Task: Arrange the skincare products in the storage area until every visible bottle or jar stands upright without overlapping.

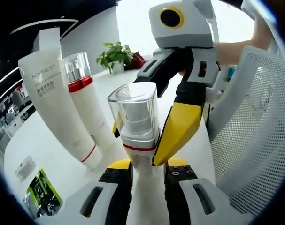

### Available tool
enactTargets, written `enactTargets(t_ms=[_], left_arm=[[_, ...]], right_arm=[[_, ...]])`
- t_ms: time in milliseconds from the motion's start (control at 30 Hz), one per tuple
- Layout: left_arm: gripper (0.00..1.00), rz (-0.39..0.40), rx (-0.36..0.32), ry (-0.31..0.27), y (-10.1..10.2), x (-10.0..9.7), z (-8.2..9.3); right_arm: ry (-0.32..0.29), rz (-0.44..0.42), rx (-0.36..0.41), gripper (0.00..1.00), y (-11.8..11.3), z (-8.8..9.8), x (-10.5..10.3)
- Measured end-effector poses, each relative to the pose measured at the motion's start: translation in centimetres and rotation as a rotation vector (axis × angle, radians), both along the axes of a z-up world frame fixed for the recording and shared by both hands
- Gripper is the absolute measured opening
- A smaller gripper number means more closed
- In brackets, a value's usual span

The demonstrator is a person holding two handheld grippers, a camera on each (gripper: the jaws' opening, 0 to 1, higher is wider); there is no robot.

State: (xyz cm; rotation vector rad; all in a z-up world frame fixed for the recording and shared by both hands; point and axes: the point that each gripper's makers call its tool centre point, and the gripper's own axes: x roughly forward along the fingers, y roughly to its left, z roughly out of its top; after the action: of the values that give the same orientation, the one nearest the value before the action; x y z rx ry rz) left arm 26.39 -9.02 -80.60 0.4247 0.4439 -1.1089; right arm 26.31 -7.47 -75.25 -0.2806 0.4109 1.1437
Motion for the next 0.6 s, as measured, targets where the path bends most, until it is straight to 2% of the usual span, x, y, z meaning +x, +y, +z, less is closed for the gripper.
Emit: enactTargets(t_ms=[167,400,600], left_arm=[[0.28,0.010,0.024,0.010,0.6,0.0,-0.2],[0.26,0.043,0.060,0.024,1.5,0.2,-0.3],[0.21,0.031,0.091,0.025,1.6,-0.3,-0.4]], right_arm=[[0.016,-0.014,-0.007,0.27,-1.1,-0.4,-0.3],[0.046,-0.027,-0.070,0.26,-2.6,-2.7,-1.1],[0.070,-0.041,-0.085,0.23,-2.5,-3.8,-1.1]])
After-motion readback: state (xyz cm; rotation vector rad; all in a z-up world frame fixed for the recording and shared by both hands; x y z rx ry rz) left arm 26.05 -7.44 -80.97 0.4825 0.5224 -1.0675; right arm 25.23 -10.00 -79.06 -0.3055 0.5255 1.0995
